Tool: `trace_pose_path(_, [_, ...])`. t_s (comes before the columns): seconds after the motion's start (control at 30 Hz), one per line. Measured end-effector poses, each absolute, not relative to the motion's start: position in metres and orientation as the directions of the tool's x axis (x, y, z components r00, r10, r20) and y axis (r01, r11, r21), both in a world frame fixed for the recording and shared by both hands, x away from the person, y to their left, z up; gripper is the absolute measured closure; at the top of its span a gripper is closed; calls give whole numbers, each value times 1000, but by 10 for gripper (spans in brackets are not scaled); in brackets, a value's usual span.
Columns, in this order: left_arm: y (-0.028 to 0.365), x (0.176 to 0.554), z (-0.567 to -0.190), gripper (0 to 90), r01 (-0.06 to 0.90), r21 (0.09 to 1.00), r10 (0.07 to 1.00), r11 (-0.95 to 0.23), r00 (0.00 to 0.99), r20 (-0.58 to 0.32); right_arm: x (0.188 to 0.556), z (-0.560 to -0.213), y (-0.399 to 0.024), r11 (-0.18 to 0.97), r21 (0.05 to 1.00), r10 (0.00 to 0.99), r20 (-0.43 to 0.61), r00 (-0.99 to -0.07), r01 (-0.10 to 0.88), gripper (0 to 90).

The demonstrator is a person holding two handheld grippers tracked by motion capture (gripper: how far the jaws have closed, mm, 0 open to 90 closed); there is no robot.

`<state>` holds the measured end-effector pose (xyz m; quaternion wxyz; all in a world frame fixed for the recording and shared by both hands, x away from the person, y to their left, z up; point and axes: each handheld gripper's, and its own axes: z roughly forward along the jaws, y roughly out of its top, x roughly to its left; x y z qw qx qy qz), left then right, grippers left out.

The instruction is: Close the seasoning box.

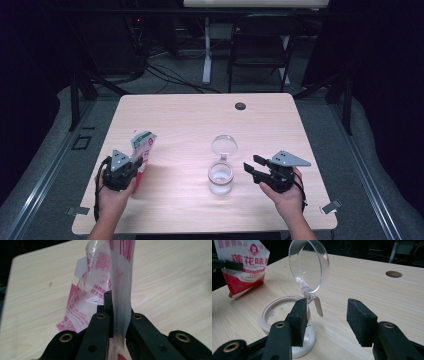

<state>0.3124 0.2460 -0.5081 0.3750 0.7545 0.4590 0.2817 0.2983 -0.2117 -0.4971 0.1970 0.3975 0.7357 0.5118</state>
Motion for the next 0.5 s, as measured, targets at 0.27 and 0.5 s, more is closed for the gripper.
trace_pose_path(0.27, [268,328,-479,900,479,833,922,-278,375,92,299,-499,-211,158,907,788,122,-604,390,511])
trace_pose_path(0.5, [268,341,-454,900,474,831,911,-292,403,90,300,-499,-212,158,906,789,124,-601,393,511])
